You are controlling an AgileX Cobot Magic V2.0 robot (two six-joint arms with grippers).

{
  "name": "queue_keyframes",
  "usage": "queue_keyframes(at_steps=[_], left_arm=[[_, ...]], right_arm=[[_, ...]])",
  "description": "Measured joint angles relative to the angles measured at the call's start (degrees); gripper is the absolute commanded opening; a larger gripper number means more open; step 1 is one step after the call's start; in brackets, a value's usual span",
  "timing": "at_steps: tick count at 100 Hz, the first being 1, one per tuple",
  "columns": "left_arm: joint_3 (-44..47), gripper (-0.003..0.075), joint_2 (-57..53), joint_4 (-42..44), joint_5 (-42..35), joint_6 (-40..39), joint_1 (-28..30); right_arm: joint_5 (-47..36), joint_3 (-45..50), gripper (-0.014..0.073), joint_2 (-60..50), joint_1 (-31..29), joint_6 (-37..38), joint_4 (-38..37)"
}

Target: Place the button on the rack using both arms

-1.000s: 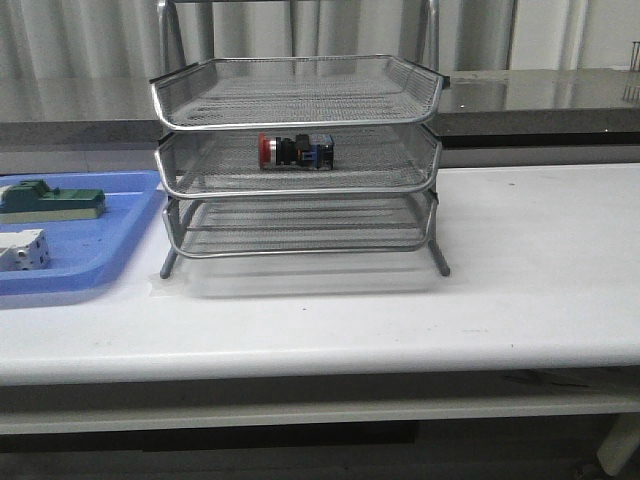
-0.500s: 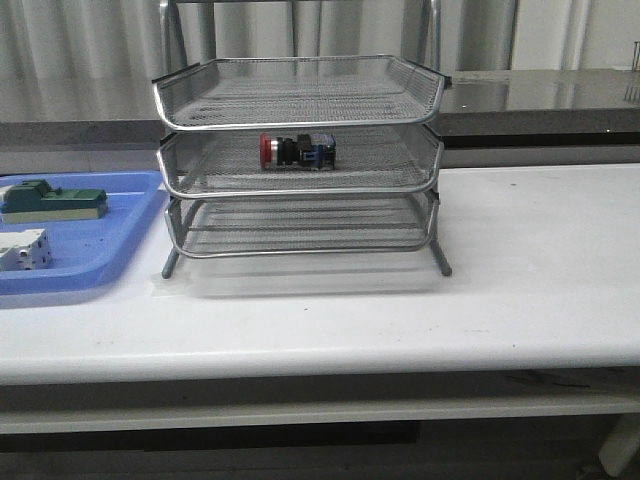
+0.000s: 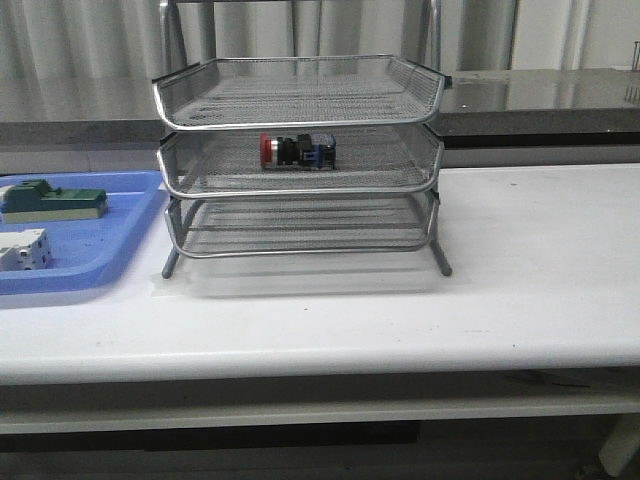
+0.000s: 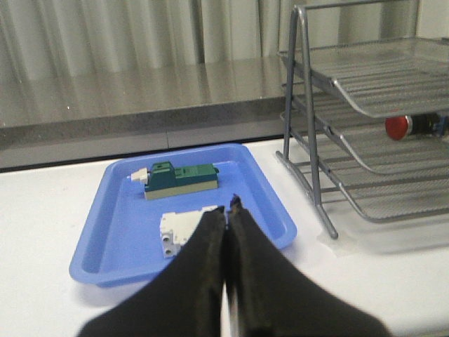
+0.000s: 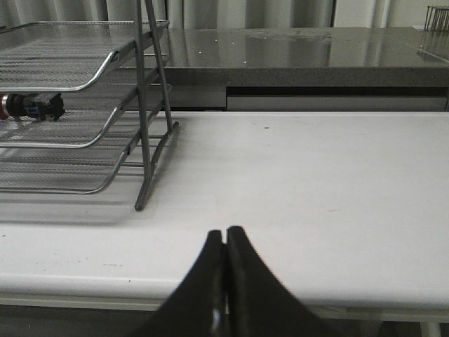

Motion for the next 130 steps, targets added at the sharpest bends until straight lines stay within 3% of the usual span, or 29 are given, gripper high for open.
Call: queue_keyframes(at_steps=[130], left_arm=[[0.0, -0.0021, -4.2, 0.2, -1.6, -0.1, 0.0]], right_arm=[[0.0, 0.0, -0.0067, 0.0, 0.0, 0.0, 0.0]])
